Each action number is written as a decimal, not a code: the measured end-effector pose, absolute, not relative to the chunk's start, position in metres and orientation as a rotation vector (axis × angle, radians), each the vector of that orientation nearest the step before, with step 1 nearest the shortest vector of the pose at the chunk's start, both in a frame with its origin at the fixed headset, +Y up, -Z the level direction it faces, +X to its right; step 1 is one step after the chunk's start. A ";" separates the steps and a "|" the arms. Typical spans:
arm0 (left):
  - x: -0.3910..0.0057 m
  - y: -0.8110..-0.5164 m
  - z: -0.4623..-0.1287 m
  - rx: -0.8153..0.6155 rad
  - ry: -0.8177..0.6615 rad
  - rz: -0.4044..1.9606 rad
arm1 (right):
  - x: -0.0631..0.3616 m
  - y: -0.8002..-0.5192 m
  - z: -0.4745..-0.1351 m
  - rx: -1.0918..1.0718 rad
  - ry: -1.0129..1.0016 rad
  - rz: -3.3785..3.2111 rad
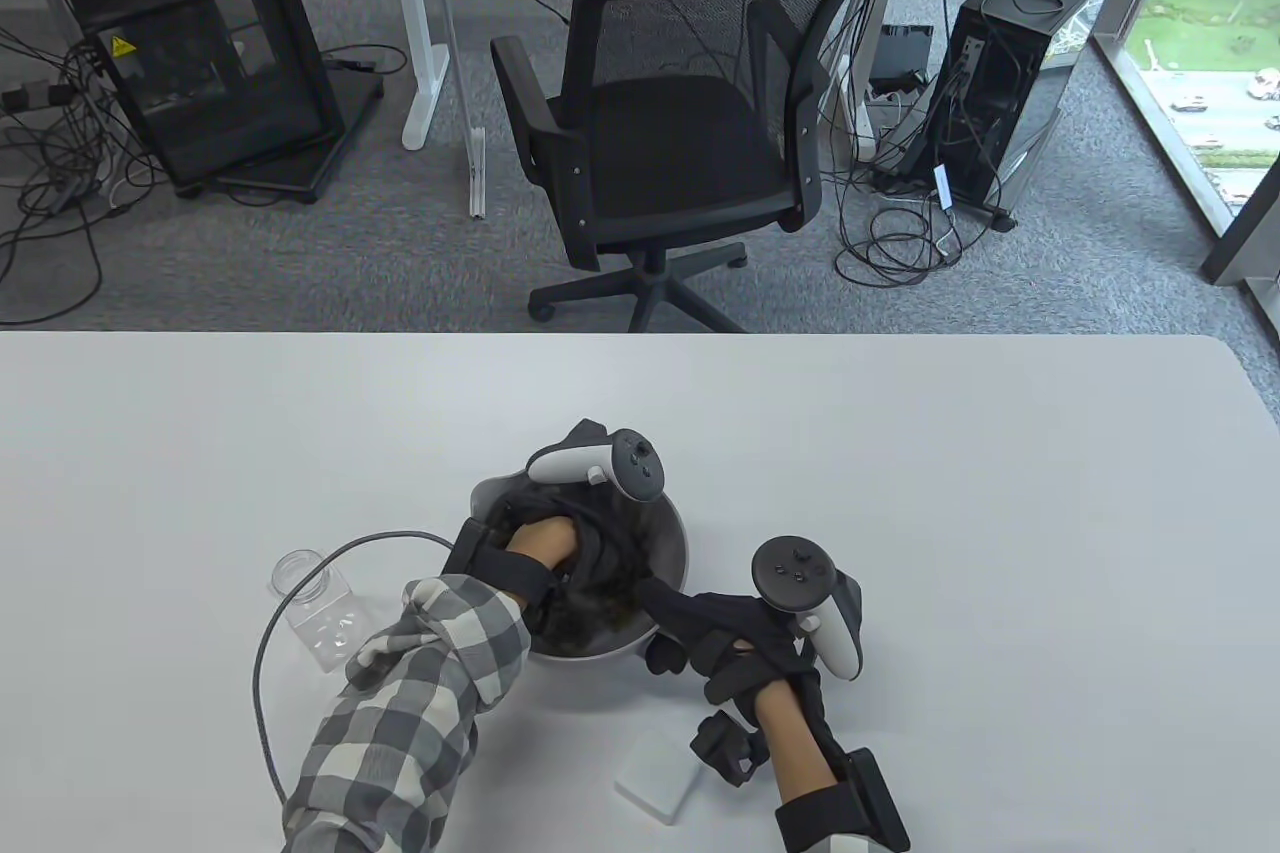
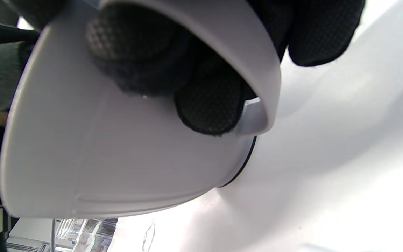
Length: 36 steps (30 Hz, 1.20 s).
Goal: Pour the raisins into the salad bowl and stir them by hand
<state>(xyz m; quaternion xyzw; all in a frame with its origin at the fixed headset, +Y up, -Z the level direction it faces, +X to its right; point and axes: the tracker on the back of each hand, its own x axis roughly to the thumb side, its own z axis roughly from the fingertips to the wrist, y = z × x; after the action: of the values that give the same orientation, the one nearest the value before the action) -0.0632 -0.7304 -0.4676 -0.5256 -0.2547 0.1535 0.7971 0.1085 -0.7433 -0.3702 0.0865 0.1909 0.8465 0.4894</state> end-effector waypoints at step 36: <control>-0.095 -0.648 -0.426 -0.599 -0.665 0.479 | 0.106 -0.697 -0.347 0.144 0.158 2.617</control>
<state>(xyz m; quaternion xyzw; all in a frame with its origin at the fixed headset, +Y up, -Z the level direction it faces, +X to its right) -0.0948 -0.6483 -0.4263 -0.2867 -0.3186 0.2292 0.8739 0.1061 -0.6966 -0.3473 0.0530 0.0581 0.9637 0.2551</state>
